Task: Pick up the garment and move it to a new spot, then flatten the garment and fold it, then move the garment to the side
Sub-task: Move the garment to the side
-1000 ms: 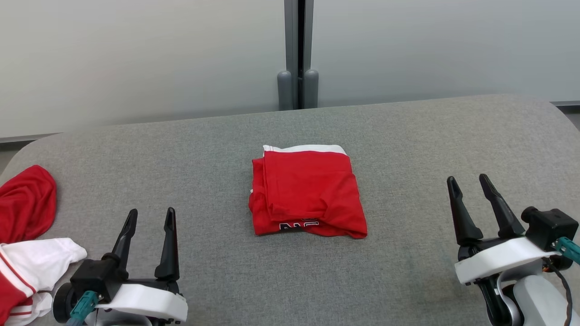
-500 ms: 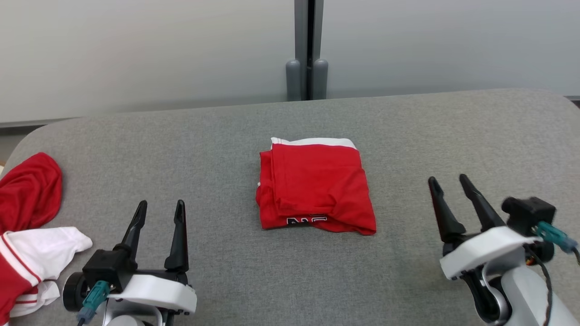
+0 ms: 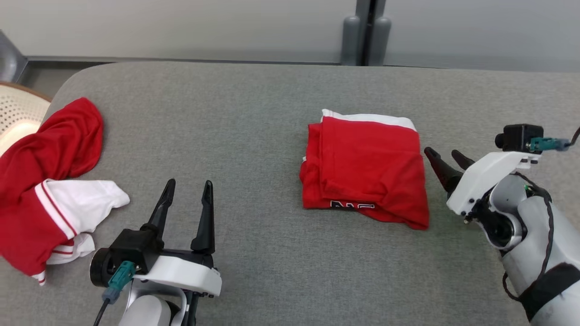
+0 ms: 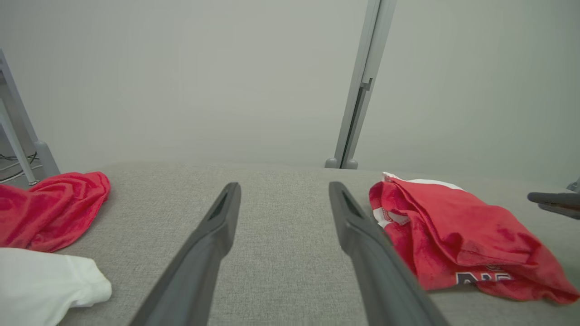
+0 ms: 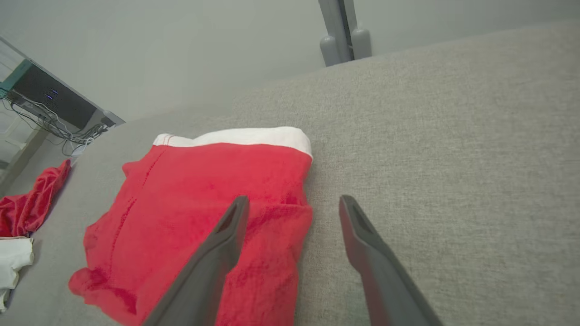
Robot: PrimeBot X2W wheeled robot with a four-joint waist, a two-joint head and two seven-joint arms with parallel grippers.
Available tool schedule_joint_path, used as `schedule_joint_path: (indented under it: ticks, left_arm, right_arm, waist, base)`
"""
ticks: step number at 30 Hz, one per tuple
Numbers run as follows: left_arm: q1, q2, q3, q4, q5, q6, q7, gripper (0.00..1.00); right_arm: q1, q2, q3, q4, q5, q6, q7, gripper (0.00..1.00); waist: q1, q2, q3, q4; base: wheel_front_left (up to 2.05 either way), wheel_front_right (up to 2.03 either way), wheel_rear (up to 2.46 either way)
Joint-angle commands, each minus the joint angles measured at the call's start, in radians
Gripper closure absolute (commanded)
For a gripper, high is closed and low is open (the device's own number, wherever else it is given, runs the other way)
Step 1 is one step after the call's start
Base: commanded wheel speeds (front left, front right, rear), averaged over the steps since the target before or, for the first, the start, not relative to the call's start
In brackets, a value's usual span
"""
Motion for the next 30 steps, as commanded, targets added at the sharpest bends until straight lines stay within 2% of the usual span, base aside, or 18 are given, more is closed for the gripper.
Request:
schedule_joint_path:
  ticks: [1, 8, 12, 14, 17, 21, 30]
  left_arm:
    - [-0.022, -0.003, 0.0, 0.003, 0.008, -0.004, 0.0, 0.0]
    - [-0.039, -0.026, 0.001, 0.018, 0.015, -0.014, 0.0, 0.0]
    - [-0.036, -0.034, 0.007, 0.022, 0.019, -0.019, 0.0, 0.0]
    - [-0.034, -0.038, 0.014, 0.027, 0.025, -0.024, 0.0, 0.0]
    - [-0.032, -0.04, 0.019, 0.03, 0.028, -0.027, 0.0, 0.0]
    - [-0.029, -0.038, 0.021, 0.038, 0.039, -0.052, 0.0, 0.0]
    - [-0.044, -0.028, -0.01, 0.066, 0.049, -0.096, 0.001, 0.0]
  right_arm:
    - [-0.026, -0.002, -0.009, 0.02, 0.024, 0.0, 0.024, 0.0]
    - [-0.107, 0.0, -0.023, 0.205, 0.109, 0.0, 0.24, 0.0]
    - [-0.103, 0.01, -0.021, 0.234, 0.145, 0.0, 0.255, 0.0]
    - [-0.1, 0.015, -0.009, 0.23, 0.159, 0.0, 0.23, 1.0]
    - [-0.103, 0.015, -0.003, 0.225, 0.163, 0.0, 0.202, 1.0]
    - [-0.114, 0.007, 0.022, 0.212, 0.162, 0.0, 0.123, 1.0]
    - [-0.095, -0.004, 0.094, 0.177, 0.198, 0.0, 0.062, 1.0]
  waist:
    - [0.0, -0.0001, 0.035, 0.041]
    - [0.0, -0.0001, 0.069, 0.111]
    - [0.0, -0.0001, 0.07, 0.124]
    - [0.0, -0.0001, 0.064, 0.122]
    - [0.0, -0.0001, 0.057, 0.112]
    - [0.0, -0.0001, 0.028, 0.063]
    - [0.0, -0.0001, -0.023, -0.12]
  base:
    - [0.0, 0.0, 0.0]
    - [0.0, 0.0, 0.0]
    - [0.0, 0.0, 0.0]
    - [0.0, 0.0, 0.0]
    - [0.0, 0.0, 0.0]
    - [0.0, 0.0, 0.0]
    - [0.0, 0.0, 0.0]
